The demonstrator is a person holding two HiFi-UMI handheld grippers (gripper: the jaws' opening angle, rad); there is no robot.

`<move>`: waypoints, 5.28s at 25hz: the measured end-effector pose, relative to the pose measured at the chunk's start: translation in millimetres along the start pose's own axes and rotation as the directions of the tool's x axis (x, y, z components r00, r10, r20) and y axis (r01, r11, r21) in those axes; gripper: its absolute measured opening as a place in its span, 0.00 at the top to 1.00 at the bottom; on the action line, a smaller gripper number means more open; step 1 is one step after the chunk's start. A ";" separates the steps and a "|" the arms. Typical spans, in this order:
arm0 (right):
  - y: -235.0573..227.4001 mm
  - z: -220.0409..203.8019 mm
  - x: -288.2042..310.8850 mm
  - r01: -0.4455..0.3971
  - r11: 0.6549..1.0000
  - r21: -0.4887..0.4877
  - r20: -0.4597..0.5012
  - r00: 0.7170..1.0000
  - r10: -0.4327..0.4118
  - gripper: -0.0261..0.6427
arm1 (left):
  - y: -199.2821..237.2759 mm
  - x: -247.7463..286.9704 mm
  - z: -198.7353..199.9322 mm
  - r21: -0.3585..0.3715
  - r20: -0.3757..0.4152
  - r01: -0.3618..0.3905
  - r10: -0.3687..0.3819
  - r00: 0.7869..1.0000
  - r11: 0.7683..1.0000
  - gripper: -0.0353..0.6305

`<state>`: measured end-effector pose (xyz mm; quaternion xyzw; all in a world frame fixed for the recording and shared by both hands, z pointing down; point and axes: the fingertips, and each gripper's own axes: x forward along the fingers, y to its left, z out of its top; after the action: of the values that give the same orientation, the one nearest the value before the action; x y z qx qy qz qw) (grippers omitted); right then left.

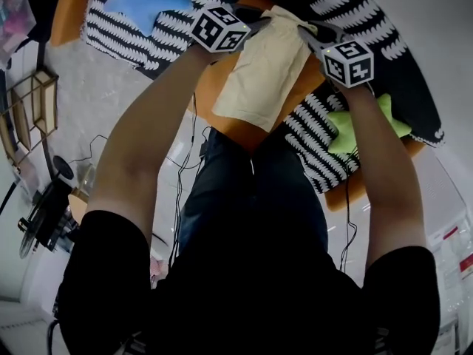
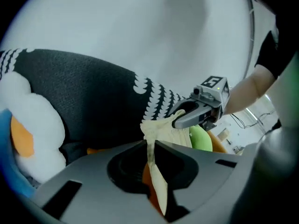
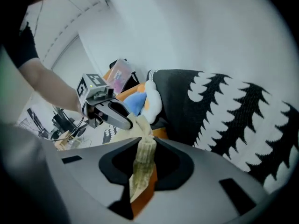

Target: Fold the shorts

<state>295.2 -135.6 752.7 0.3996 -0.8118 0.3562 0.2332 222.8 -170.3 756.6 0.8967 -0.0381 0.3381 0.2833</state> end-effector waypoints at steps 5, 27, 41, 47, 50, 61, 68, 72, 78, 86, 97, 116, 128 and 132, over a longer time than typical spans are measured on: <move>32.7 -5.0 -8.2 0.006 0.986 -0.165 -0.018 1.000 -0.009 0.85 | -22.6 -20.3 -11.9 0.160 -0.006 0.013 -0.012 1.000 0.987 0.87; 192.5 -99.2 -12.9 -0.030 0.620 -0.784 -0.064 0.997 -0.033 0.85 | -108.5 -74.3 -143.5 0.819 -0.157 0.075 0.097 0.983 0.569 0.87; 262.6 -181.3 18.6 -0.219 0.433 -0.874 -0.232 0.972 0.023 0.85 | -122.1 -82.3 -240.6 0.795 -0.294 0.184 0.102 0.950 0.578 0.87; 273.9 -198.2 21.2 -0.240 0.463 -0.853 -0.264 0.965 0.015 0.85 | -130.6 -83.8 -255.4 0.767 -0.303 0.179 0.102 0.948 0.616 0.87; 278.0 -209.3 24.5 -0.275 0.530 -0.802 -0.311 0.950 0.023 0.83 | -135.7 -85.8 -266.7 0.734 -0.327 0.193 0.089 0.941 0.651 0.86; 283.9 -249.2 25.4 -0.342 0.831 -0.438 -0.473 0.874 0.111 0.63 | -148.6 -81.4 -289.9 0.542 -0.391 0.182 0.055 0.919 0.821 0.59; 289.0 -243.6 25.2 -0.328 0.909 -0.257 -0.496 0.852 0.167 0.58 | -144.9 -83.0 -289.2 0.400 -0.405 0.120 0.058 0.912 0.909 0.58; 294.9 -226.9 8.4 -0.298 0.929 -0.218 -0.473 0.865 0.167 0.58 | -151.5 -93.7 -273.1 0.376 -0.375 0.073 0.079 0.924 0.924 0.56; 290.7 -197.9 -13.0 -0.273 0.925 -0.263 -0.424 0.894 0.143 0.58 | -160.3 -123.6 -250.4 0.332 -0.327 0.007 0.108 0.939 0.943 0.56; 295.4 -148.1 -52.5 -0.196 0.953 -0.231 -0.342 0.933 0.109 0.59 | -191.3 -166.4 -225.8 0.294 -0.277 -0.055 0.140 0.951 0.954 0.56; 293.6 -92.6 -145.0 -0.125 0.956 -0.264 -0.283 0.958 0.047 0.64 | -232.2 -235.6 -143.0 0.192 -0.087 -0.164 0.183 0.979 0.967 0.55; 258.7 36.8 -284.7 0.139 0.988 -0.071 0.059 0.989 -0.135 0.65 | -271.5 -298.7 -29.0 0.240 0.034 -0.230 0.229 0.973 0.943 0.56; 229.2 46.0 -355.5 0.231 0.972 0.033 0.167 0.958 -0.233 0.66 | -294.3 -312.5 27.6 0.336 0.075 -0.250 0.239 0.968 0.908 0.56; 215.1 48.3 -374.3 0.260 0.963 0.067 0.198 0.943 -0.269 0.66 | -296.4 -316.0 35.1 0.328 0.095 -0.257 0.239 0.966 0.909 0.56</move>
<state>329.4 99.9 389.3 0.5440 -0.7633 0.2948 0.1860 77.4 20.0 393.7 0.9283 -0.1007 0.3491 0.0792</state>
